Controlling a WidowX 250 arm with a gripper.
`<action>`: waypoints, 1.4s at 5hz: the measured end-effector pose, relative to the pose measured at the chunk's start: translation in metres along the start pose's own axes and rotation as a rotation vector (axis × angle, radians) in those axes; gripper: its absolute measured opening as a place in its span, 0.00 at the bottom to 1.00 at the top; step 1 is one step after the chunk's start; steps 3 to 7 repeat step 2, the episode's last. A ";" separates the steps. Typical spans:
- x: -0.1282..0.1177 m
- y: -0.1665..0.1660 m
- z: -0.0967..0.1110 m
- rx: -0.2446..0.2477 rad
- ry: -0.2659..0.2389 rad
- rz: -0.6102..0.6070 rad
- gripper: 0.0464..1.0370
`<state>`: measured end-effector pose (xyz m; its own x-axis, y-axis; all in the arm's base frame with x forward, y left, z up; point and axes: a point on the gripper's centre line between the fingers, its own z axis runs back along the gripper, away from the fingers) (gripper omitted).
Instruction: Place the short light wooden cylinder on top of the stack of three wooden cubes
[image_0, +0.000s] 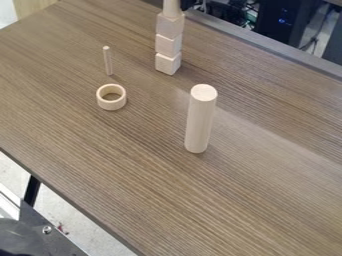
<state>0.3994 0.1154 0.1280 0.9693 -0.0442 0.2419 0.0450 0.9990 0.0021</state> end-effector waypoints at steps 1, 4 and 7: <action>0.004 0.000 0.004 -0.001 -0.015 0.013 0.96; 0.014 -0.002 0.027 0.002 -0.079 0.026 0.96; 0.014 -0.002 0.027 0.002 -0.079 0.026 0.96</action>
